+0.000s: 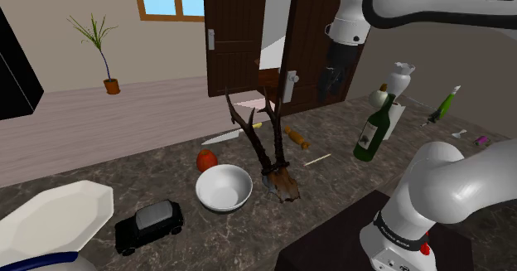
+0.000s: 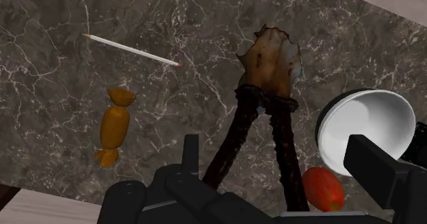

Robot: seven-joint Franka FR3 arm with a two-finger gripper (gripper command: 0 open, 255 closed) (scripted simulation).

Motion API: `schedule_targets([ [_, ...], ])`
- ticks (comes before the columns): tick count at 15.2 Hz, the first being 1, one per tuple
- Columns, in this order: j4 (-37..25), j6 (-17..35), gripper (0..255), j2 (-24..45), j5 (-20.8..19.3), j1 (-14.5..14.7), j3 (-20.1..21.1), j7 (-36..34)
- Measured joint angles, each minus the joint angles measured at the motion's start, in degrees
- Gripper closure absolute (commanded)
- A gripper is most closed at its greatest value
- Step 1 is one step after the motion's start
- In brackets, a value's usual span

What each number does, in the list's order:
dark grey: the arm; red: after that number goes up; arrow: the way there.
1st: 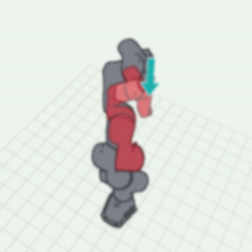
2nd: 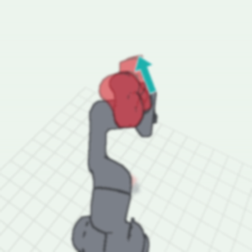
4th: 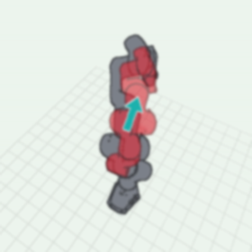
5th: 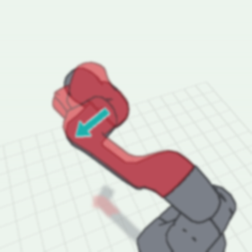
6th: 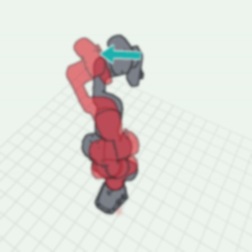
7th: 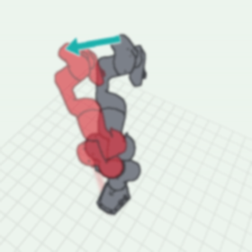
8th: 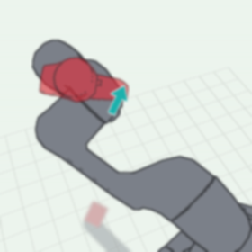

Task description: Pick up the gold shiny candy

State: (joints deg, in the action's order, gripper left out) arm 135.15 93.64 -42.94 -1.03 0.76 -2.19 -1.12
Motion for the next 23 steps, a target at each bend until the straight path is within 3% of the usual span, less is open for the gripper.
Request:
schedule_targets([
  [3, 1.08, 1.88, 0, 0.90, -0.38, -0.33, -0.90, 0.77],
  [9, 4.85, 11.61, 0, 7.21, -1.81, -1.78, -5.17, 4.40],
  [17, 5.94, 25.15, 0, 20.24, -1.96, -3.29, -11.66, 10.74],
  [23, 3.15, 34.19, 0, 32.92, 1.32, -3.54, -15.97, 16.74],
])
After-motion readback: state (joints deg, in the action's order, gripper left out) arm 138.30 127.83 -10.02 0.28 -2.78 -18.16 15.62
